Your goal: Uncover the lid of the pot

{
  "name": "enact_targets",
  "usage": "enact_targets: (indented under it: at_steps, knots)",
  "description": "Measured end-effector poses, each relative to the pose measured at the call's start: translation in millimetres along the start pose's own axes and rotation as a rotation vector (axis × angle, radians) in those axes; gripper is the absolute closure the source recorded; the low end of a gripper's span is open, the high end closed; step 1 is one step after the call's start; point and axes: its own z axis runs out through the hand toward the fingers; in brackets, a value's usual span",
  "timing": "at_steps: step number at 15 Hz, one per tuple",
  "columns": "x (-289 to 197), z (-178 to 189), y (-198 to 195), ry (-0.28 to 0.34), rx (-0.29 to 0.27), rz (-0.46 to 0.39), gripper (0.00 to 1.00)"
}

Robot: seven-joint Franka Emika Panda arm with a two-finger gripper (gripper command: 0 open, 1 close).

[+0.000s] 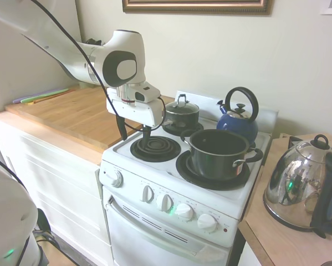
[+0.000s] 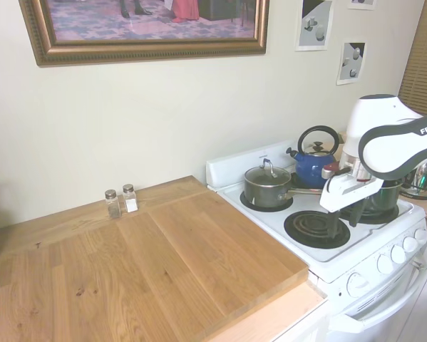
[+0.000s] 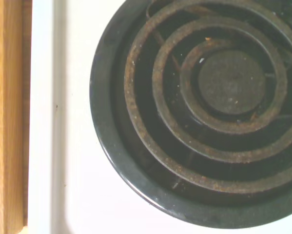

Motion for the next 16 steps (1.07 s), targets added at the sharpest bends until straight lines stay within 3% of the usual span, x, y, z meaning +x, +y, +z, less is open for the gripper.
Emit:
enact_targets:
  at_steps: [4,8,11,16]
  knots:
    - [2.1,-16.4,-7.2,0.009,-0.007,0.003,0.00]
    - [3.6,-93.4,-44.9,0.089,-0.015,0.024,0.00]
    - [39.4,-128.5,-68.0,0.099,0.005,0.045,0.00]
    - [113.8,-123.4,-135.7,0.053,0.070,0.054,0.00]
